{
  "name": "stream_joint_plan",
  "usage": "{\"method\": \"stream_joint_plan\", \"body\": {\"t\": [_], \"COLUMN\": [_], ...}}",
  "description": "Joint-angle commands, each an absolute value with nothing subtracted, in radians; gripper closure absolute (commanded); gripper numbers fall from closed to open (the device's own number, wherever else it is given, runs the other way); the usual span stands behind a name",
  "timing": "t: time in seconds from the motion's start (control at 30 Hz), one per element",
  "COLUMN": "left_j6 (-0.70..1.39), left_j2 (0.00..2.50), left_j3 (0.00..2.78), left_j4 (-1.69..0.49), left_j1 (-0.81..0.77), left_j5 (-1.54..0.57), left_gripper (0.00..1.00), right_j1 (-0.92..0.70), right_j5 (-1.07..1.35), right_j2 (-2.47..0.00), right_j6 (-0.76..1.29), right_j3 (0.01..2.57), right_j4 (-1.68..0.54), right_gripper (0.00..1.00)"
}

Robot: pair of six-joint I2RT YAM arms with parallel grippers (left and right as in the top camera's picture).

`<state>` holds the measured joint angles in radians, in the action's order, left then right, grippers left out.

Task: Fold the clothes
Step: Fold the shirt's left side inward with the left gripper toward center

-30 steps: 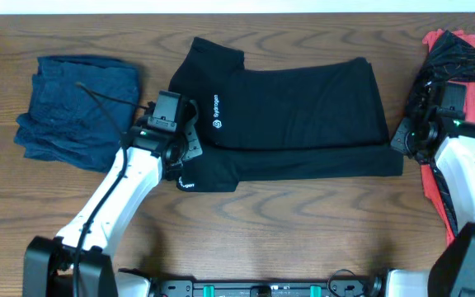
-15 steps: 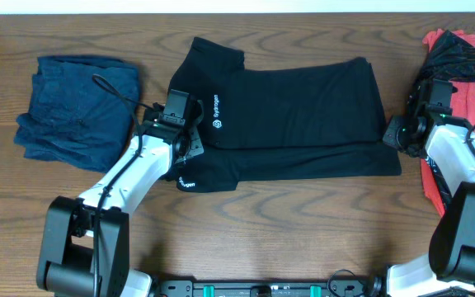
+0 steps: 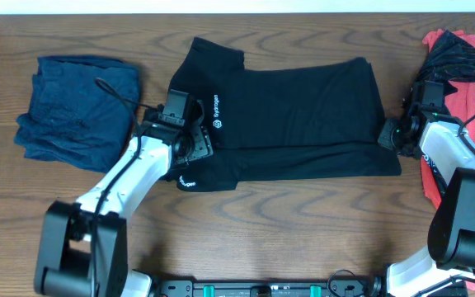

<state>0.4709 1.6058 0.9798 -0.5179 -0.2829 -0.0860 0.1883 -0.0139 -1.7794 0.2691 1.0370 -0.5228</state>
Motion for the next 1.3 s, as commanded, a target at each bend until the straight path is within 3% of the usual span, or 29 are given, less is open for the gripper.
{"method": "stream_joint_plan", "body": {"t": [0.0,0.2,0.4,0.93,1.03,1.2,1.27], "left_j6": [0.382,0.218,0.198,0.093,0.089,0.089,0.089], "left_j2": [1.511,1.482,1.544,1.735,1.745,1.742,1.731], "left_j3": [0.982,0.981,0.970,0.970,0.970,0.975,0.984], "left_j4": [-0.521,-0.541,-0.547,-0.526,-0.514,-0.510,-0.521], "left_j1": [-0.313,-0.428,-0.518,-0.609,-0.609,-0.609,-0.609], "left_j5": [-0.131,-0.131,-0.130,-0.058,-0.047,0.018,0.020], "left_gripper": [0.25,0.26,0.26,0.26,0.40,0.88,0.94], "right_j1": [0.182,0.182,0.182,0.182,0.182,0.182,0.182], "right_j5": [-0.009,-0.010,-0.010,-0.010,-0.010,-0.010,-0.010], "right_j2": [-1.792,-1.792,-1.792,-1.792,-1.792,-1.792,-1.792], "right_j6": [0.256,0.256,0.256,0.256,0.256,0.253,0.253], "right_j3": [1.036,1.036,1.036,1.036,1.036,1.036,1.036], "right_j4": [-0.527,-0.542,-0.543,-0.545,-0.546,-0.546,-0.546], "right_gripper": [0.98,0.98,0.98,0.97,0.97,0.97,0.98]}}
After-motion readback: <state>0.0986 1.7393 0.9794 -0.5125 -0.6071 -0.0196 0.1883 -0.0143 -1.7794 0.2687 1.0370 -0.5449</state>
